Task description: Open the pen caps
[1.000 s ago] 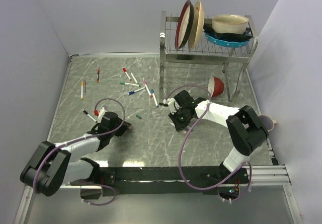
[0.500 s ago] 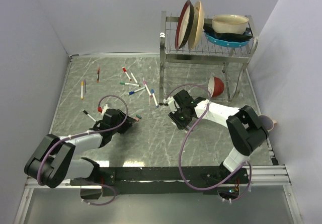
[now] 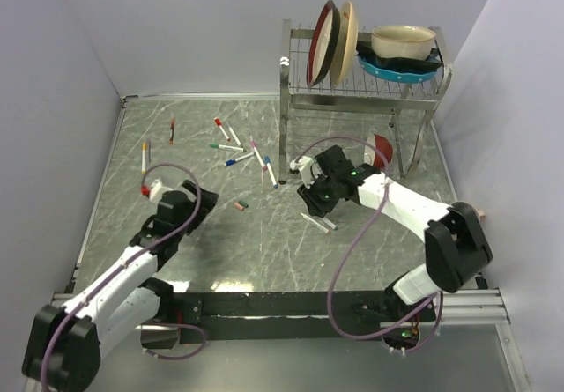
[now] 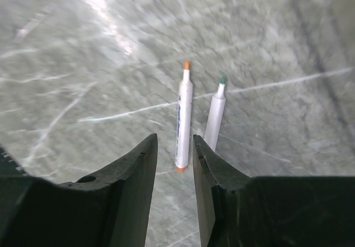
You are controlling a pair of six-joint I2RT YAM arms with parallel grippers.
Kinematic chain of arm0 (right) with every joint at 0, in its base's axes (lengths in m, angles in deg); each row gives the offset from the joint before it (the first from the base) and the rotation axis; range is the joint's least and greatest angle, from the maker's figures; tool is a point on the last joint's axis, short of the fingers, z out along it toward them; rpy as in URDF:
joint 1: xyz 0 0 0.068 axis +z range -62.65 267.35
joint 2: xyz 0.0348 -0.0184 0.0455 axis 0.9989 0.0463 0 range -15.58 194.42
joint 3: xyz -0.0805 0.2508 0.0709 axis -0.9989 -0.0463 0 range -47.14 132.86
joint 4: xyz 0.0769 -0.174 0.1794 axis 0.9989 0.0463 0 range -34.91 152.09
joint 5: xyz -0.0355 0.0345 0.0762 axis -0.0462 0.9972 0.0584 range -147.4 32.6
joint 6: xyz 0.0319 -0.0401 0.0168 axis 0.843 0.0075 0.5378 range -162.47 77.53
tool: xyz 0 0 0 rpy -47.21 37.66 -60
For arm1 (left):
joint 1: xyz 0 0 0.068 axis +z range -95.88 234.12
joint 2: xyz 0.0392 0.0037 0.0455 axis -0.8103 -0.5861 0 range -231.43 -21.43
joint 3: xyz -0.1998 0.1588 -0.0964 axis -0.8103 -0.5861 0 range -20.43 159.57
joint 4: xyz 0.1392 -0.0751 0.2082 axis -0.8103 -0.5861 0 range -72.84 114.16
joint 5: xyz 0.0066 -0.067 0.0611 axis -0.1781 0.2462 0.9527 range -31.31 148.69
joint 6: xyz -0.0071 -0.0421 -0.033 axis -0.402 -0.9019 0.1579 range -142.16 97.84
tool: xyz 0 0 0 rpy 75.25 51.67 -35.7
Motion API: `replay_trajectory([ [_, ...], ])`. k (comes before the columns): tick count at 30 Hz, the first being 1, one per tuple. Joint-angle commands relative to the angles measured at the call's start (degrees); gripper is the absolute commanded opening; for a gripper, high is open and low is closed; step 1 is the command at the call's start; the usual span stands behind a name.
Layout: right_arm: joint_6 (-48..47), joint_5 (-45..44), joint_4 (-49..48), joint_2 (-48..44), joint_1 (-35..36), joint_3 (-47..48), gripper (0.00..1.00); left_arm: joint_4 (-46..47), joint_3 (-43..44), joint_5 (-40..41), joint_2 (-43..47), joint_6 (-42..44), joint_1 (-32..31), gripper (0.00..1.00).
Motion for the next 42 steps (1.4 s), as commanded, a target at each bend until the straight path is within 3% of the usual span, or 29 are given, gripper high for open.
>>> replay_trajectory([
  [1,-2.77,6.58,1.08,-4.65,-1.09,1.96,0.40,-8.42,3.47,3.84,0.57,4.96,9.29,0.99],
  [6,-3.03,7.63,1.34,-5.80,-1.61,1.96,0.40,-14.82,14.18,5.40,-12.68,5.85,16.53,0.96],
  [10,-3.03,8.34,1.34,-6.76,-1.53,1.79,0.40,-30.52,26.30,13.40,-28.74,3.13,16.98,0.75],
  [13,-3.03,8.60,1.34,-7.03,-1.53,1.88,0.40,-32.77,31.51,15.35,-35.45,3.82,17.07,0.67],
  [15,-3.03,8.60,1.43,-7.20,-1.53,1.96,0.40,-30.84,31.60,14.82,-36.87,4.88,17.33,0.63],
  [28,-2.85,8.60,1.25,-7.03,-1.62,1.79,0.40,-29.61,33.80,15.00,-43.55,6.55,19.35,0.62],
  [35,-2.94,9.74,1.34,-7.55,-2.49,1.70,0.40,-28.11,34.33,12.36,-44.79,8.05,22.07,0.32],
  [42,-3.12,12.02,1.43,-8.96,-3.99,1.61,0.40,-27.06,32.40,7.44,-38.91,10.24,22.16,0.20],
])
